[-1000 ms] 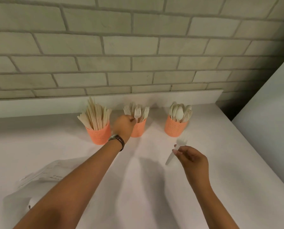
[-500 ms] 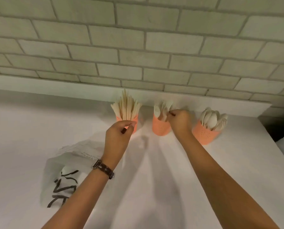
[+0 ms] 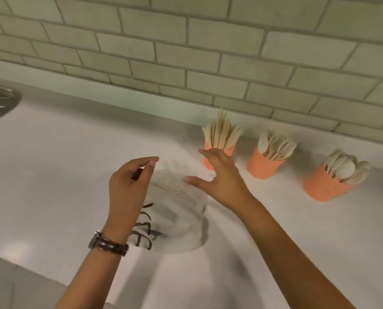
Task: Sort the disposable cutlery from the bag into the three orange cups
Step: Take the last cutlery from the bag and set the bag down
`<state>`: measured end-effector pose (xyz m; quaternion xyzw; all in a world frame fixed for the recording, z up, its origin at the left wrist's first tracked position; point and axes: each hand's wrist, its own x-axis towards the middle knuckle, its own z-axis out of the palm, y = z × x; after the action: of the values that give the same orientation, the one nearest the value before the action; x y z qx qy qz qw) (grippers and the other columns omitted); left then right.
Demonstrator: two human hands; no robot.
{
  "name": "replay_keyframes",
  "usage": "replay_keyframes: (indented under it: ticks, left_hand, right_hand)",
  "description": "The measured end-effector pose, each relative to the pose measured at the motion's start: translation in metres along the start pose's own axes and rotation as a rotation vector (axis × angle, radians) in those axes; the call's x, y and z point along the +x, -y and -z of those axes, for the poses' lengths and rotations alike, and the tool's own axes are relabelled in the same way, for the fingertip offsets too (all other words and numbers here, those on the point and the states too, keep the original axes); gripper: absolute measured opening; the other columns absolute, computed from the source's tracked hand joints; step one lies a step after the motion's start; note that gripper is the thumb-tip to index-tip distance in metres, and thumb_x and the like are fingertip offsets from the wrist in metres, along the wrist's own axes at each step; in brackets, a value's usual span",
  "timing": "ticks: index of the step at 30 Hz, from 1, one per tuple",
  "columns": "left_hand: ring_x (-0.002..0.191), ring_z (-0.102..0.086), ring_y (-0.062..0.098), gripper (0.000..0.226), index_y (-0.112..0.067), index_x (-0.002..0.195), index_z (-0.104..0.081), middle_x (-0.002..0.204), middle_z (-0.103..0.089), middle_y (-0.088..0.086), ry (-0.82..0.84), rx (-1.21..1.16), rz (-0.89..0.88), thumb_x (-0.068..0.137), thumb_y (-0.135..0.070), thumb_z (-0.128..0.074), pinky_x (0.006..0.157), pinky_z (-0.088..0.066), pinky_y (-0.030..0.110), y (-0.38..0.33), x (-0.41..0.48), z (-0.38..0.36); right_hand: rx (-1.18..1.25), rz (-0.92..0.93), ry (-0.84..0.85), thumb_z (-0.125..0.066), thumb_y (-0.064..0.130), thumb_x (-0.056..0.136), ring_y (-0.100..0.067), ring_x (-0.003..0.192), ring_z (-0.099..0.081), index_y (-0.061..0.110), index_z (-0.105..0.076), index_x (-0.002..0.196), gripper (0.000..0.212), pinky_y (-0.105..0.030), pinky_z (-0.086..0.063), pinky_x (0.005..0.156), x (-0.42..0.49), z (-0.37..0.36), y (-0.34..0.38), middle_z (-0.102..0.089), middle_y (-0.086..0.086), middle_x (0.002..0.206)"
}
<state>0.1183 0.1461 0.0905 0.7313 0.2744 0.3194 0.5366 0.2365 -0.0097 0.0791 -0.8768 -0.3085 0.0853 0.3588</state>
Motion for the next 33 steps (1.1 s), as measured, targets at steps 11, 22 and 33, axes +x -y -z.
replay_keyframes:
  ticks: [11,22,33]
  left_hand:
    - [0.069,-0.05,0.025,0.013,-0.031,0.088,-0.07,0.072,-0.065,-0.011,-0.168,0.008,0.067,0.089,-0.025,-0.059,0.057,-0.041,0.009,0.03,0.011,0.102]
    - [0.081,-0.059,0.027,0.016,-0.036,0.084,-0.07,0.081,-0.069,-0.027,-0.046,-0.068,0.118,0.088,-0.024,-0.06,0.082,-0.052,0.035,0.025,-0.048,0.08]
    - [0.09,-0.065,0.001,0.014,-0.033,0.089,-0.071,0.094,-0.07,-0.021,0.349,-0.069,0.003,0.088,-0.024,-0.059,0.087,-0.053,0.032,-0.014,-0.244,-0.019]
  right_hand:
    - [-0.452,0.068,0.582,-0.066,0.079,0.051,-0.036,0.137,0.034,0.045,0.016,0.143,0.128,-0.075,0.013,0.1,-0.003,-0.195,0.019,0.034,0.001,0.152]
    - [-0.38,0.077,0.265,-0.051,-0.006,0.084,-0.032,0.092,-0.062,0.048,-0.004,0.145,0.094,-0.039,-0.056,0.072,-0.07,-0.12,-0.027,0.007,-0.003,0.159]
    - [-0.597,-0.209,0.166,-0.042,0.063,0.082,-0.038,0.127,-0.033,0.02,-0.014,0.149,0.085,-0.042,-0.038,0.097,-0.303,-0.031,-0.117,-0.012,-0.013,0.156]
